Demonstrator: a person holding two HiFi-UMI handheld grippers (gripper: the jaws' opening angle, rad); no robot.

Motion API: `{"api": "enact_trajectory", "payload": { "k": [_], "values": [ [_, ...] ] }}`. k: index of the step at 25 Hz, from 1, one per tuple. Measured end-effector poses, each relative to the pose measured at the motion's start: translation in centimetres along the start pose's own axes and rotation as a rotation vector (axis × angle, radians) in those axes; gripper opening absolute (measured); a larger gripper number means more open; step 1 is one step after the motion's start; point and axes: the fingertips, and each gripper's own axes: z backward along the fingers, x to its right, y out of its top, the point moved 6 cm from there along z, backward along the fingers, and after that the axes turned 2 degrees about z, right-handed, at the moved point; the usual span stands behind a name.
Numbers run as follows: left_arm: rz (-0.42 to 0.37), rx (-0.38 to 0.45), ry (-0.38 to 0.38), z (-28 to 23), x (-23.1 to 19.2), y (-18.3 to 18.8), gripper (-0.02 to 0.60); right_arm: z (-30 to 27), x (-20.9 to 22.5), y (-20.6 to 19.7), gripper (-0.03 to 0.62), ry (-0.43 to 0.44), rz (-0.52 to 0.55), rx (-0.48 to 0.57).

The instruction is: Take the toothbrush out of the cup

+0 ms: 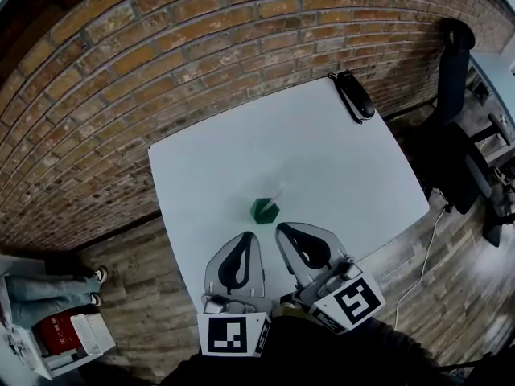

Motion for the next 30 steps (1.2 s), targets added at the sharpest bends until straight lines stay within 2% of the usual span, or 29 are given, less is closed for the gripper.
{"api": "enact_trajectory", "payload": {
  "k": [5,16,24,30],
  "values": [
    [0.005,-0.011,-0.017,-1.5,-0.5,-0.5,0.009,-0.9,1.2,-0.6,0.003,-0.021,-0.012,-0.021],
    [0.052,-0.105,-0.031,-4.9,-2.2,-3.4,0.009,-2.8,3.7,-4.1,0.007,-0.055,-0.075,-0.107],
    [0.072,-0.184,-0.042,-6.9,-3.6,-6.0,0.009,-4.4,5.3,-7.5,0.109,-0.110,-0.135,-0.192],
    [0.086,-0.222,-0.039,-8.2,-5.3,-7.3,0.009,-5.9,6.7,-8.8,0.127,-0.160,-0.171,-0.207]
  ]
}}
